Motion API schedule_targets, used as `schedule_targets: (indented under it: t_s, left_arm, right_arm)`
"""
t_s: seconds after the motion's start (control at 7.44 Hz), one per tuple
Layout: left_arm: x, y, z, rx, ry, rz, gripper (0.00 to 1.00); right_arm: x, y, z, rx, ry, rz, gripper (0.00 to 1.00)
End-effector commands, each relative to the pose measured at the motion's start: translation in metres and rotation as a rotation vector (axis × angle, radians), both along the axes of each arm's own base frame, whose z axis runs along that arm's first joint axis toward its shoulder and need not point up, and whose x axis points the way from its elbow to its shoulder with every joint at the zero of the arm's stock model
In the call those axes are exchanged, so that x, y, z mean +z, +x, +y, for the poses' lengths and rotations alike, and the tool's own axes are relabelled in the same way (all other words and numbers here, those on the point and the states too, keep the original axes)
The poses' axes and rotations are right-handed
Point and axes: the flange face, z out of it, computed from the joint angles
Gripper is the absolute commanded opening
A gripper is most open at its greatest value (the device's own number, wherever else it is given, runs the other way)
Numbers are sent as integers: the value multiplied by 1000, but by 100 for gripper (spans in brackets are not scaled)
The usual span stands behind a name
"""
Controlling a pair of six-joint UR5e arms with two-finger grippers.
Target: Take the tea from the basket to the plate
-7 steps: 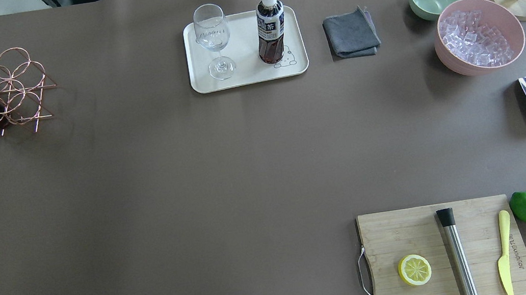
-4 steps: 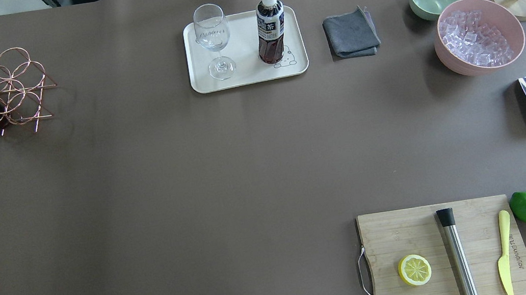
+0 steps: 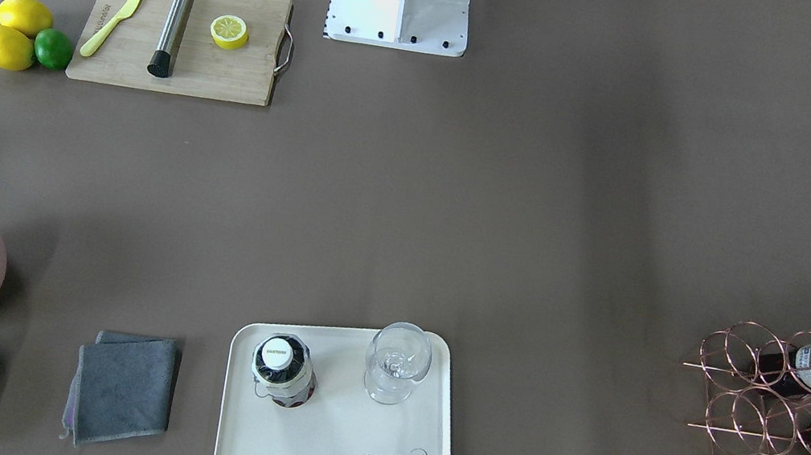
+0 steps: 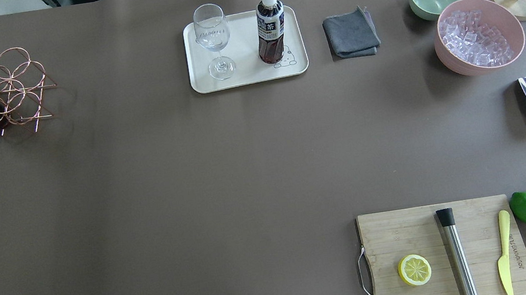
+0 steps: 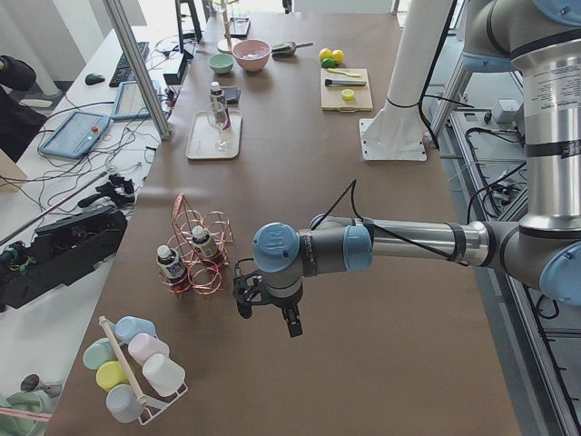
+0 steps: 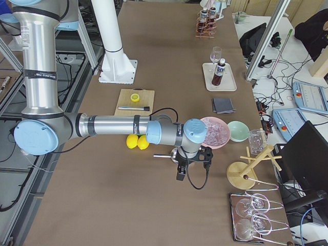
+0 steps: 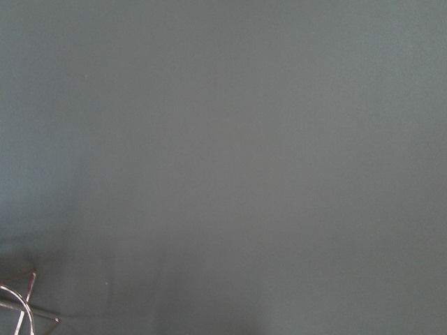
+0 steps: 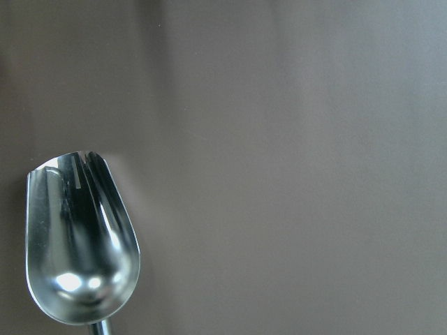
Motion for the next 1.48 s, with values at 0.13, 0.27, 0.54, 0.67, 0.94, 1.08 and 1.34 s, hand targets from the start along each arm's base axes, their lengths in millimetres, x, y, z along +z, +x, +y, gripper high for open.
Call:
schedule_targets:
  t_s: [0.13,0.27,0.54,0.67,0.94,1.08,1.34]
  left_arm:
    - [-25,11,-3,128,112,0,99]
    - [-37,10,2,124,73,4,99]
    - [-109,11,2,131,118,-3,99]
    - [-97,11,9,131,14,8,99]
    - [-90,14,11,174,7,13,99]
    - [-72,3,12,244,55,-2,99]
    - [-54,-13,9,281,99,11,99]
  right_arm:
    - [7,11,9,24,19,1,100]
    - [16,10,13,16,5,-8,100]
    - [25,10,12,-25,25,-23,100]
    - [16,12,11,-19,48,-72,100]
    - [8,19,6,-18,85,-33,100]
    - [11,19,4,-17,123,-29,100]
    - [29,19,13,-14,85,-37,100]
